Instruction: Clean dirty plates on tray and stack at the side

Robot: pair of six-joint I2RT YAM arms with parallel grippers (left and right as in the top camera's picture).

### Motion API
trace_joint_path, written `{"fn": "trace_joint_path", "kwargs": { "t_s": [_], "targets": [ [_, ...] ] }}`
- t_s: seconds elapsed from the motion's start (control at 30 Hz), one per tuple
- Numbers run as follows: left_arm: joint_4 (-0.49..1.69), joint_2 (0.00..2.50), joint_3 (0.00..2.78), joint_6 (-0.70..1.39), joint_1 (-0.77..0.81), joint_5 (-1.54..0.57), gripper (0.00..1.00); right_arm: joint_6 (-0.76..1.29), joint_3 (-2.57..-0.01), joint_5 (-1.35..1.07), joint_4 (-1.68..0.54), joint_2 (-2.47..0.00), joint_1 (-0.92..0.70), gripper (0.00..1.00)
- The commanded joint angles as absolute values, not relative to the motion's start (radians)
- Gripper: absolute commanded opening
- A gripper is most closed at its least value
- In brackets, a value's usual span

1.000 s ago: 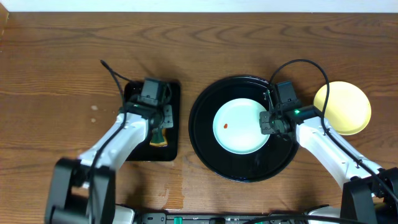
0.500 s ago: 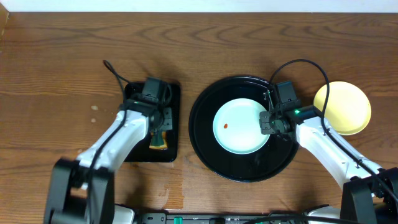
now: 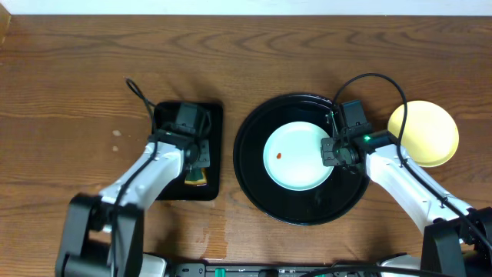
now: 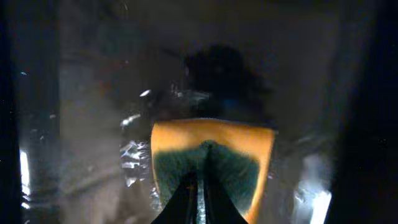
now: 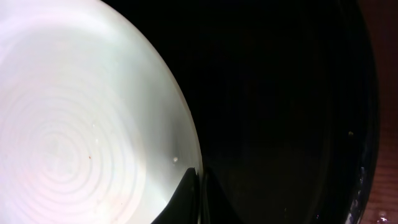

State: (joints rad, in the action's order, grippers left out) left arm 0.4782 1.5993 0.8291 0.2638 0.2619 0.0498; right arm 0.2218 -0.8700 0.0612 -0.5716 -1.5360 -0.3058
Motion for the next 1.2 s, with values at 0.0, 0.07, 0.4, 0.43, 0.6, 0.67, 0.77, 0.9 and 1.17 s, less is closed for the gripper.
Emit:
{"fn": "trace_joint_path", "kwargs": {
  "t_s": [0.0, 0.07, 0.4, 0.43, 0.6, 0.67, 0.77, 0.9, 1.17],
  "targets": [
    [0.459, 1.666, 0.807, 0.266, 0.258, 0.059, 0.08, 0.208, -0.884, 0.078, -0.572, -1.535, -0.301, 0.01],
    [0.446, 1.68, 0.807, 0.266, 0.258, 0.031, 0.08, 0.208, -0.884, 0.078, -0.572, -1.535, -0.301, 0.01],
    [0.579, 1.525, 0.949, 0.266, 0.258, -0.019, 0.25, 0.208, -0.884, 0.078, -0.572, -1.535, -0.301, 0.01],
    [0.588, 1.505, 0.949, 0.266, 0.258, -0.018, 0.28, 0.208, -0.884, 0.078, -0.572, -1.535, -0.301, 0.01],
    [0.663, 1.486, 0.943, 0.266, 0.258, -0.015, 0.31, 0.208, -0.884, 0.078, -0.572, -1.535, -0.301, 0.01],
    [0.669, 1.496, 0.921, 0.266, 0.258, -0.015, 0.37, 0.208, -0.884, 0.078, -0.572, -1.535, -0.301, 0.01],
    [0.657, 1.512, 0.876, 0.266, 0.258, -0.015, 0.48, 0.208, -0.884, 0.078, -0.572, -1.535, -0.301, 0.01],
    [0.612, 1.544, 0.82, 0.266, 0.258, -0.015, 0.51, 0.208, -0.884, 0.078, -0.572, -1.535, -0.301, 0.01],
    [0.463, 1.63, 0.739, 0.266, 0.258, -0.015, 0.08, 0.208, -0.884, 0.078, -0.572, -1.535, -0.301, 0.01]
  ]
}}
